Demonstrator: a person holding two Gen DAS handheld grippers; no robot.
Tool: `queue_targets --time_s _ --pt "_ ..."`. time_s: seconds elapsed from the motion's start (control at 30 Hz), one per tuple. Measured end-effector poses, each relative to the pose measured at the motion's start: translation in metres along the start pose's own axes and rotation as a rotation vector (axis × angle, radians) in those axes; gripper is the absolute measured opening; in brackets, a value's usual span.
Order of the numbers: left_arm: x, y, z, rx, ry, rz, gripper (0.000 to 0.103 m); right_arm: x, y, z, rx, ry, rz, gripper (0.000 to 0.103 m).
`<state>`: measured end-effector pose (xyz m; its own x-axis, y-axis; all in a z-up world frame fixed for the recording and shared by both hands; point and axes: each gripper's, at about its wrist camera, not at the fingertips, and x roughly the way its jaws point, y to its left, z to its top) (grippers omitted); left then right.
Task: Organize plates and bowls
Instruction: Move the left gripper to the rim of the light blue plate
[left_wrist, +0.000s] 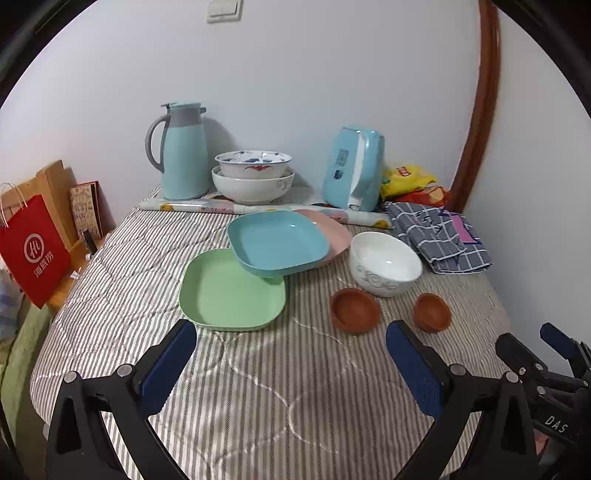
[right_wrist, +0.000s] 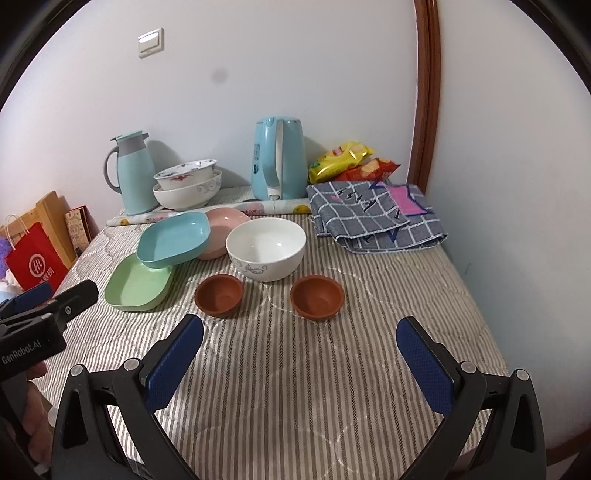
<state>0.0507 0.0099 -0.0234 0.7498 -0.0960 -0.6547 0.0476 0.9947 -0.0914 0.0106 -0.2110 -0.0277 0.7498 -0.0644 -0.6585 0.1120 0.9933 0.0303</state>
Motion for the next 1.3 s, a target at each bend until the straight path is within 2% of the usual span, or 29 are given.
queue_targets --time_s 0.27,0.43,0.53,0.8,0.93,1.1,1.2,1.3 --pt "0.033 0.014 0.018 -0.008 0.035 0.041 0.102 0.040 0.001 0.013 -0.009 0.060 0.023 0.102" --pt "0.055 0.018 0.032 -0.011 0.050 0.047 0.100 0.067 0.009 0.028 -0.032 0.093 0.037 0.096" --pt "0.070 0.020 0.041 -0.010 0.068 0.055 0.097 0.081 0.017 0.040 -0.058 0.097 0.036 0.094" --pt "0.108 0.030 0.061 -0.031 0.113 0.021 0.086 0.117 0.040 0.069 -0.101 0.120 0.057 0.078" --pt "0.125 0.036 0.071 -0.032 0.128 0.020 0.080 0.133 0.052 0.084 -0.125 0.122 0.063 0.075" --pt "0.145 0.049 0.081 -0.042 0.154 0.029 0.062 0.151 0.067 0.099 -0.139 0.117 0.087 0.066" --pt "0.156 0.057 0.087 -0.053 0.162 0.028 0.061 0.165 0.079 0.107 -0.157 0.127 0.105 0.058" --pt "0.165 0.062 0.093 -0.047 0.160 0.031 0.060 0.178 0.089 0.113 -0.167 0.133 0.121 0.056"
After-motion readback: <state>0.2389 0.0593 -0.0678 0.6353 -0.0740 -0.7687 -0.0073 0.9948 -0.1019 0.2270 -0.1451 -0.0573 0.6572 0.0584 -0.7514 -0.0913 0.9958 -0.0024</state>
